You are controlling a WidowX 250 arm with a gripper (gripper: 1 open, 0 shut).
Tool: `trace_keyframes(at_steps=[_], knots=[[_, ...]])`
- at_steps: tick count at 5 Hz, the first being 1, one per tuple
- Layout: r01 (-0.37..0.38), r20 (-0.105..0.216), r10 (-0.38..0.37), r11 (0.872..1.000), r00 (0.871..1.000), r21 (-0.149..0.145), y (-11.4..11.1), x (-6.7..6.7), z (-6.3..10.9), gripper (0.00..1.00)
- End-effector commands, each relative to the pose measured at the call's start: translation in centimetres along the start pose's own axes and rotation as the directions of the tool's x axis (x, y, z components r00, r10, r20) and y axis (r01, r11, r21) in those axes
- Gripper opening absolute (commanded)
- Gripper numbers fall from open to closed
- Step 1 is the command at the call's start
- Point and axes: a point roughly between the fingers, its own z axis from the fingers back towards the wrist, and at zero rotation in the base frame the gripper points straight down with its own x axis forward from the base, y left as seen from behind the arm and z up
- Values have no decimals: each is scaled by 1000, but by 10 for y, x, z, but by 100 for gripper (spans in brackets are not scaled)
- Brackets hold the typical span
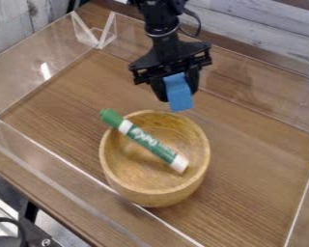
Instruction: Remove the blue block from inside the brown bowl and put it on the table
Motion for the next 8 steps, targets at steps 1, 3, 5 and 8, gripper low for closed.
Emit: trace_keyframes(at_steps=[1, 3, 5, 8], knots=[[11, 47, -10, 1000, 999, -18, 1, 9, 7, 0], [23, 64, -22, 1000, 998, -21, 5, 12, 3, 0], [40, 90, -38, 999, 995, -24, 10, 15, 0, 0], [72, 128, -67, 997, 989, -30, 17, 20, 0, 0]])
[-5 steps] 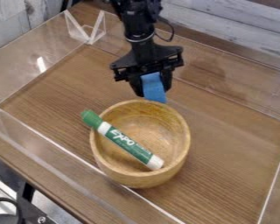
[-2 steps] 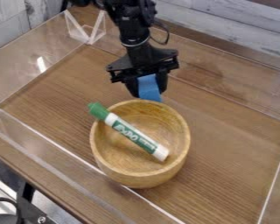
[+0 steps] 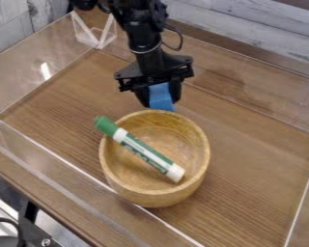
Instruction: Remove the blue block from inside the brown bowl and put it on the table
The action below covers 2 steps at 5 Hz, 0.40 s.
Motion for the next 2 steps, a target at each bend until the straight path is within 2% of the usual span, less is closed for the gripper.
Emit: trace_keyframes(at_steps=[1, 2], knots=[[0, 57, 1, 1000, 998, -24, 0, 12, 12, 0], [8, 70, -6, 1000, 998, -28, 2, 14, 14, 0]])
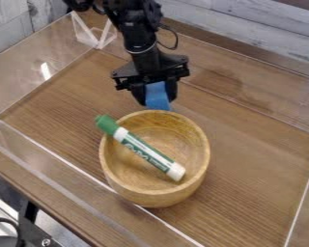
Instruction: Remove the blue block from inside the brown bowl and put it on the table
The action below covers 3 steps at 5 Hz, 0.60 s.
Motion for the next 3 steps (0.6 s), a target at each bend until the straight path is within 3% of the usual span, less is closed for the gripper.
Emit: trace_keyframes(at_steps=[1, 3], knots=[[3, 69, -1, 1000, 998, -28, -1, 14, 16, 0], [23, 97, -19, 999, 995, -35, 2, 19, 17, 0]])
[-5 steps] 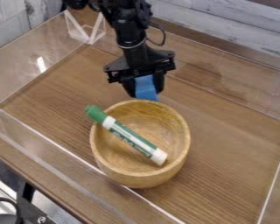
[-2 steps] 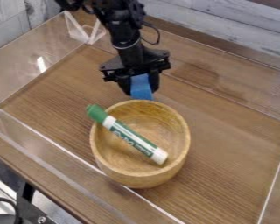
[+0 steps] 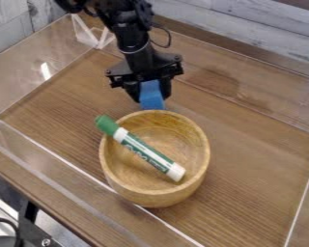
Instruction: Remove the blue block from inside the brown bowl and put it on the table
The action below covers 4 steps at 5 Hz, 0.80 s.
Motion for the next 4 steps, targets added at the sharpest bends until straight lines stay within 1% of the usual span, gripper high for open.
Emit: trace_keyframes(at_steps=[1, 4], knots=[[-5, 73, 7, 1000, 997, -20, -3, 15, 22, 0], [-29, 105, 30, 999, 994, -15, 4, 25, 38, 0]])
